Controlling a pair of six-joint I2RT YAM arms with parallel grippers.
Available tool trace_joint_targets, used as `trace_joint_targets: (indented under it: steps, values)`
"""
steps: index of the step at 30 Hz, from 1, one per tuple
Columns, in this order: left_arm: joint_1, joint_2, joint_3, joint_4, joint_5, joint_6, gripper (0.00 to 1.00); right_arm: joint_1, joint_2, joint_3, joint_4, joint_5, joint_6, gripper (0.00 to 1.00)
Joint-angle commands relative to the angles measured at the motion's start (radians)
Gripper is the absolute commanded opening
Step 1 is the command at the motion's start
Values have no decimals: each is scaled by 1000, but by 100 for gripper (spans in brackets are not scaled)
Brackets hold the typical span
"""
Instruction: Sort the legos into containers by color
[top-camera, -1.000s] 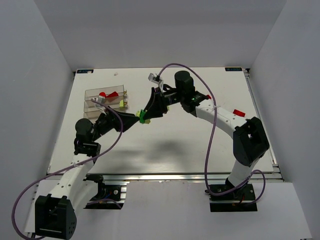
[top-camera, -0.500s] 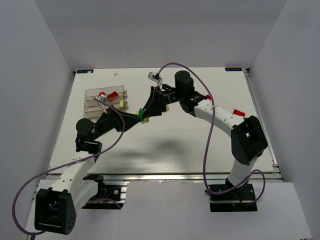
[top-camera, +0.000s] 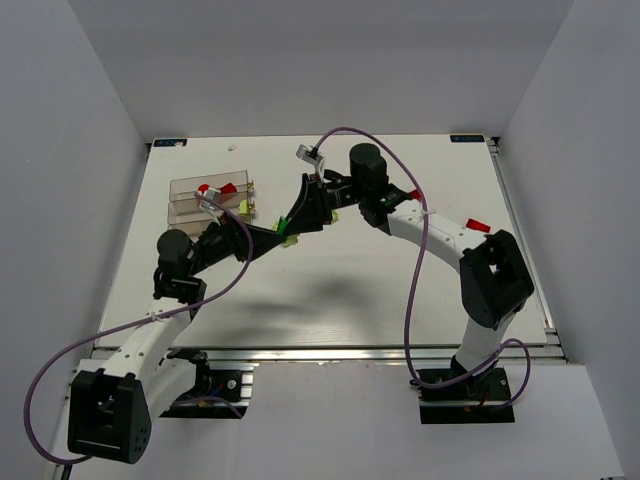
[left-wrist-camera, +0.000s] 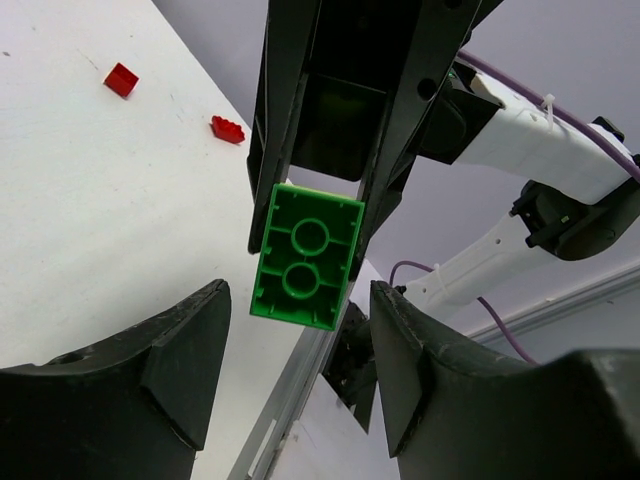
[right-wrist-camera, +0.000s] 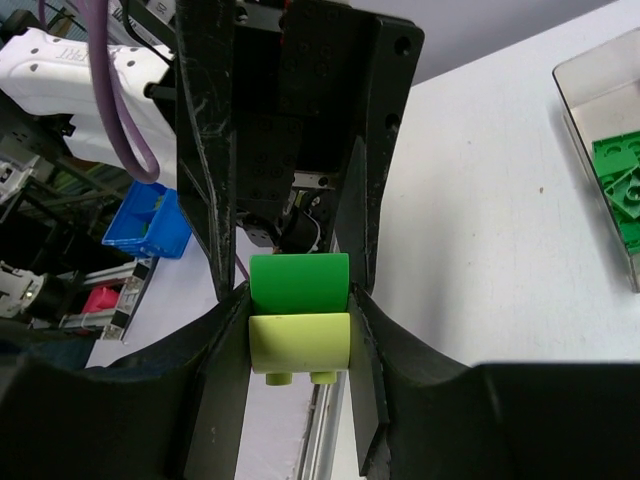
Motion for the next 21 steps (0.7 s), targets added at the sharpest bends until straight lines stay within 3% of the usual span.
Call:
trace_joint_targets:
  steps: [1, 6, 15, 21]
  values:
    - [-10, 5, 44, -9, -10, 27, 67, -1, -2, -12, 46, 5, 16, 0]
    - [-18, 21, 50, -4, -7, 29, 64, -3, -3, -22, 56, 7, 25, 0]
    - [-23, 28, 48, 3, 11, 23, 24, -3, 0, -22, 69, 5, 37, 0]
    - [-23, 31, 51, 3, 14, 21, 12, -3, -2, -22, 69, 7, 36, 15]
